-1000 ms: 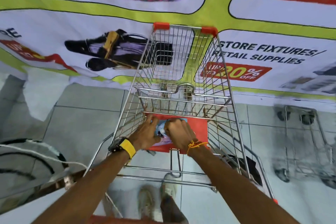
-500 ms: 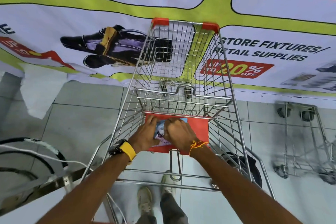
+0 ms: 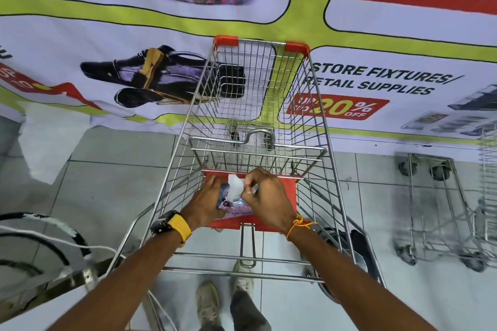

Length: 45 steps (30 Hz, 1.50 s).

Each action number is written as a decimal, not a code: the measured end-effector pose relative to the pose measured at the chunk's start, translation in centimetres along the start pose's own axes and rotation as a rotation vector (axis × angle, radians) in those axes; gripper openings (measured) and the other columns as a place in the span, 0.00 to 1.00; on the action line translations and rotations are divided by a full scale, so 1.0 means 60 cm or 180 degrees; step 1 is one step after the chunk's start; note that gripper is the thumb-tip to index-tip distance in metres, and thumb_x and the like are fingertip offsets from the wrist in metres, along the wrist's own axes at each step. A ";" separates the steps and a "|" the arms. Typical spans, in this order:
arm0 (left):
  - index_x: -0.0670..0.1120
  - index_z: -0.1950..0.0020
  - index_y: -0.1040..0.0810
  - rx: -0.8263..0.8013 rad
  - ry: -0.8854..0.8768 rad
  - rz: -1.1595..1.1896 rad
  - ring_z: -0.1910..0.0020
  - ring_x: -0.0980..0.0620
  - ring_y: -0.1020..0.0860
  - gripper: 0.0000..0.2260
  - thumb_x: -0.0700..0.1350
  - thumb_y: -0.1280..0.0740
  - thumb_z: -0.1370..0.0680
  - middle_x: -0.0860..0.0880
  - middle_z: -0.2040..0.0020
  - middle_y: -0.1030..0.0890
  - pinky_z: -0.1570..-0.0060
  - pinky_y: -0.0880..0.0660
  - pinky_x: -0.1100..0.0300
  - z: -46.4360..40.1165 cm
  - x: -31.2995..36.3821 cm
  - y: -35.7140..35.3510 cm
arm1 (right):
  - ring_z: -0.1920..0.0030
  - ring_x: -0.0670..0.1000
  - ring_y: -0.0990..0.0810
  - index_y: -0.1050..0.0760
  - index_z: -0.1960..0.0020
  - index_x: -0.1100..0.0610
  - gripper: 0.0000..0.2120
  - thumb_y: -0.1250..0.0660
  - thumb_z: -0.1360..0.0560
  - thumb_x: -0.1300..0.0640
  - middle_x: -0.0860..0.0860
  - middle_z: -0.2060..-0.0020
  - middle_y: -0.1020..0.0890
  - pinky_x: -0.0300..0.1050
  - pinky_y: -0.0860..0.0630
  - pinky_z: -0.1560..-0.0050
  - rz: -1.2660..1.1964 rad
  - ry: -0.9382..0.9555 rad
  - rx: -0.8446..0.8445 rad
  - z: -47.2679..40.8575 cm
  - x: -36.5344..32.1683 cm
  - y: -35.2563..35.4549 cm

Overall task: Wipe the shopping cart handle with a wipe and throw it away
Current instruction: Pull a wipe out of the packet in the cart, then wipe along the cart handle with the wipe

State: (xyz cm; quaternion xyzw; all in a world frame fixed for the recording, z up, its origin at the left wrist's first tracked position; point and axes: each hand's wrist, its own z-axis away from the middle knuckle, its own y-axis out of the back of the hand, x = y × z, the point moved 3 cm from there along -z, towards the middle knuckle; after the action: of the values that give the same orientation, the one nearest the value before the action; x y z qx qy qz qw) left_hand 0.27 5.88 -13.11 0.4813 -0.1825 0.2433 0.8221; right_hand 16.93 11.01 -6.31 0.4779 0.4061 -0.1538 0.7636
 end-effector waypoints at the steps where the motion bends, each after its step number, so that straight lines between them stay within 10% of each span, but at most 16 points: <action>1: 0.43 0.28 0.35 -0.0016 -0.0016 0.0007 0.41 0.38 0.23 0.39 0.40 0.21 0.35 0.44 0.31 0.31 0.50 0.23 0.50 0.001 0.000 0.000 | 0.60 0.51 0.21 0.24 0.61 0.55 0.03 0.32 0.32 0.62 0.51 0.61 0.19 0.50 0.21 0.57 -0.0184 -0.0095 0.0093 0.003 0.000 0.004; 8: 0.47 0.26 0.34 -0.0075 0.0033 0.0243 0.36 0.40 0.24 0.40 0.45 0.21 0.35 0.46 0.30 0.29 0.42 0.23 0.50 0.015 0.005 0.019 | 0.65 0.40 0.22 0.23 0.59 0.59 0.08 0.31 0.31 0.71 0.48 0.65 0.19 0.31 0.25 0.62 -0.1266 -0.0553 0.0566 0.024 -0.003 0.030; 12: 0.46 0.28 0.29 0.0098 -0.0179 0.0417 0.38 0.45 0.23 0.40 0.53 0.24 0.39 0.47 0.34 0.23 0.39 0.26 0.54 0.037 0.022 0.045 | 0.63 0.46 0.22 0.24 0.60 0.54 0.16 0.33 0.29 0.75 0.53 0.64 0.21 0.40 0.20 0.62 -0.1825 -0.0665 0.0665 0.031 -0.006 0.040; 18: 0.51 0.38 0.22 0.0703 -0.0199 0.1551 0.51 0.73 0.22 0.18 0.39 0.27 0.25 0.77 0.53 0.20 0.50 0.29 0.75 0.088 0.063 0.081 | 0.62 0.41 0.23 0.22 0.40 0.53 0.24 0.39 0.25 0.76 0.44 0.64 0.24 0.42 0.17 0.65 -0.2294 -0.0548 0.0480 0.054 -0.036 0.058; 24: 0.42 0.53 0.19 0.1019 -0.0143 0.2852 0.60 0.53 0.25 0.11 0.49 0.28 0.26 0.50 0.61 0.19 0.59 0.30 0.55 0.152 0.084 0.124 | 0.46 0.58 0.16 0.21 0.38 0.56 0.21 0.41 0.24 0.73 0.66 0.42 0.20 0.58 0.14 0.49 -0.2671 -0.0630 -0.0184 0.101 -0.079 0.075; 30: 0.45 0.55 0.18 0.1143 -0.0370 0.2994 0.62 0.55 0.21 0.01 0.39 0.29 0.24 0.52 0.61 0.16 0.62 0.24 0.64 0.238 0.111 0.181 | 0.52 0.59 0.13 0.20 0.51 0.57 0.02 0.31 0.21 0.61 0.64 0.48 0.16 0.56 0.13 0.54 -0.2237 -0.0430 -0.0297 0.181 -0.134 0.076; 34: 0.43 0.56 0.18 0.1217 -0.0360 0.3073 0.63 0.54 0.21 0.06 0.44 0.25 0.27 0.51 0.61 0.16 0.63 0.24 0.62 0.304 0.110 0.206 | 0.58 0.62 0.17 0.22 0.61 0.60 0.09 0.26 0.24 0.59 0.58 0.58 0.18 0.61 0.17 0.50 -0.2120 -0.0452 0.0246 0.230 -0.149 0.077; 41: 0.43 0.54 0.15 0.0785 -0.0251 0.2448 0.63 0.54 0.19 0.07 0.46 0.25 0.26 0.50 0.62 0.15 0.66 0.25 0.59 0.410 0.081 0.171 | 0.65 0.55 0.32 0.25 0.57 0.55 0.10 0.23 0.27 0.62 0.56 0.65 0.35 0.40 0.29 0.76 -0.2165 -0.0595 0.0522 0.335 -0.150 0.054; 45: 0.43 0.57 0.15 0.0520 0.0009 0.2262 0.62 0.51 0.19 0.07 0.46 0.23 0.28 0.43 0.60 0.16 0.59 0.16 0.42 0.445 0.057 0.122 | 0.69 0.47 0.32 0.22 0.55 0.53 0.08 0.23 0.28 0.59 0.52 0.69 0.30 0.41 0.31 0.70 -0.1188 -0.0492 0.0742 0.383 -0.138 0.038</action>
State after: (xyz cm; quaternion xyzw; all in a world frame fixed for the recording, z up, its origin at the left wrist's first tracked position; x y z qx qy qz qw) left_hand -2.92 -13.81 6.39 0.4516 -0.3173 0.5282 0.6453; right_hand 24.07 -8.79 6.29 0.4663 0.4072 -0.3744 0.6903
